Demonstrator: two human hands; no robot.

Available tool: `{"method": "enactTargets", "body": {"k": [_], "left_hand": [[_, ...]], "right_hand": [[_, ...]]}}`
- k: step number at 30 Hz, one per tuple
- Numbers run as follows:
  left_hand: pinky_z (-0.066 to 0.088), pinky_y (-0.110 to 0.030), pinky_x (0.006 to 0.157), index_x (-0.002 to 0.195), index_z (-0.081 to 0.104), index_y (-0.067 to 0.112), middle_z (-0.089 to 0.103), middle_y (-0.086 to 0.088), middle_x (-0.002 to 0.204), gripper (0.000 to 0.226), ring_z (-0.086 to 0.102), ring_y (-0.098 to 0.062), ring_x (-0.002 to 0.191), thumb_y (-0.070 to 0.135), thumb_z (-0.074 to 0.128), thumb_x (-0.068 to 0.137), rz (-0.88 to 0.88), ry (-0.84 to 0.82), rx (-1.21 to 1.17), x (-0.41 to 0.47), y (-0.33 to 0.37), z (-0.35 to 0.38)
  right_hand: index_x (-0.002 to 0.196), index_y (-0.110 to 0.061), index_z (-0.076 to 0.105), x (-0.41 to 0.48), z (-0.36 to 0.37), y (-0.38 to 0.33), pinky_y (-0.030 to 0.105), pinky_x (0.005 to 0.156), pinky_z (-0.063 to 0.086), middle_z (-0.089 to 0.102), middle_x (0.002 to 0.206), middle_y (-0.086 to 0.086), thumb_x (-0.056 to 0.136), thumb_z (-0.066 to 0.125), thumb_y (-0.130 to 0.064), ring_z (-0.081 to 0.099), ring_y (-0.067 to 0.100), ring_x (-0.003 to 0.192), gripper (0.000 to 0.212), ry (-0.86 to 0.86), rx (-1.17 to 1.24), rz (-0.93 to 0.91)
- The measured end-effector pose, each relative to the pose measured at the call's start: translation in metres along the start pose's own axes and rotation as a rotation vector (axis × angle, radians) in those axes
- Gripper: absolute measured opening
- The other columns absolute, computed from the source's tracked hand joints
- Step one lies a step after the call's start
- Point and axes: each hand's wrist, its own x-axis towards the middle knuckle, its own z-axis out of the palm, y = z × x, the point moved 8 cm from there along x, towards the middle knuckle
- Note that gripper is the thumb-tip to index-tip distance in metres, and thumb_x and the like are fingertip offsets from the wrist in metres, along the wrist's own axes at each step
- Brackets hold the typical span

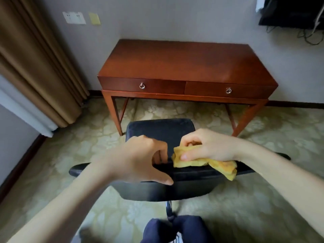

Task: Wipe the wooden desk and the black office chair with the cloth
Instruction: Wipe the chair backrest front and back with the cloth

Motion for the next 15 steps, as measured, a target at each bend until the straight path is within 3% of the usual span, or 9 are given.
{"method": "enactTargets", "body": {"k": [3,6,8,10,11,13,15], "left_hand": [[0.040,-0.020,0.063,0.079,0.056,0.032,0.055,0.016,0.074,0.031,0.051,-0.003,0.077,0.054,0.074,0.067,-0.071,0.087,-0.055,-0.011,0.000,0.000],[0.035,-0.011,0.069,0.092,0.062,0.033,0.054,0.019,0.082,0.027,0.049,-0.002,0.081,0.054,0.067,0.076,-0.144,0.245,0.006,-0.031,0.003,0.004],[0.031,-0.009,0.089,0.098,0.065,0.036,0.058,0.024,0.088,0.033,0.054,0.000,0.088,0.060,0.056,0.077,-0.229,0.358,0.035,-0.049,0.007,0.010],[0.025,-0.035,0.113,0.107,0.066,0.039,0.063,0.024,0.103,0.045,0.055,0.001,0.107,0.062,0.047,0.075,-0.345,0.472,0.055,-0.064,0.012,0.017],[0.020,-0.046,0.115,0.113,0.065,0.038,0.064,0.022,0.112,0.049,0.051,0.000,0.118,0.062,0.045,0.075,-0.422,0.543,0.064,-0.069,0.018,0.021],[0.008,-0.051,0.117,0.126,0.058,0.038,0.055,0.019,0.133,0.059,0.034,-0.003,0.137,0.064,0.037,0.078,-0.587,0.624,0.044,-0.073,0.030,0.032],[-0.007,-0.045,0.118,0.143,0.034,0.044,0.023,0.023,0.152,0.071,0.007,-0.001,0.145,0.073,0.020,0.080,-0.776,0.695,-0.012,-0.073,0.039,0.053]], "right_hand": [[0.074,-0.032,0.054,0.001,0.001,-0.003,0.021,0.060,0.035,0.055,0.068,-0.011,0.089,0.059,-0.040,0.046,0.001,0.060,0.017,-0.069,-0.173,-0.036],[0.081,-0.031,0.053,0.003,0.000,-0.012,0.022,0.062,0.038,0.058,0.073,-0.010,0.088,0.056,-0.048,0.051,0.002,0.066,0.019,-0.125,-0.304,-0.129],[0.095,-0.029,0.056,0.000,0.004,-0.017,0.028,0.076,0.044,0.058,0.089,-0.011,0.083,0.057,-0.058,0.054,0.003,0.082,0.031,-0.218,-0.389,-0.247],[0.117,-0.033,0.050,-0.005,0.004,-0.013,0.028,0.093,0.040,0.052,0.107,-0.015,0.079,0.060,-0.061,0.049,0.002,0.101,0.048,-0.314,-0.448,-0.314],[0.130,-0.036,0.042,-0.010,0.004,-0.010,0.024,0.099,0.036,0.047,0.116,-0.017,0.079,0.062,-0.060,0.044,0.000,0.111,0.059,-0.363,-0.461,-0.357],[0.146,-0.041,0.018,-0.022,0.005,-0.002,0.025,0.110,0.027,0.033,0.136,-0.023,0.079,0.065,-0.056,0.027,-0.003,0.130,0.083,-0.430,-0.453,-0.442],[0.145,-0.050,0.006,-0.033,0.006,0.007,0.033,0.115,0.023,0.019,0.146,-0.028,0.079,0.067,-0.052,0.017,0.001,0.139,0.090,-0.456,-0.398,-0.526]]}}
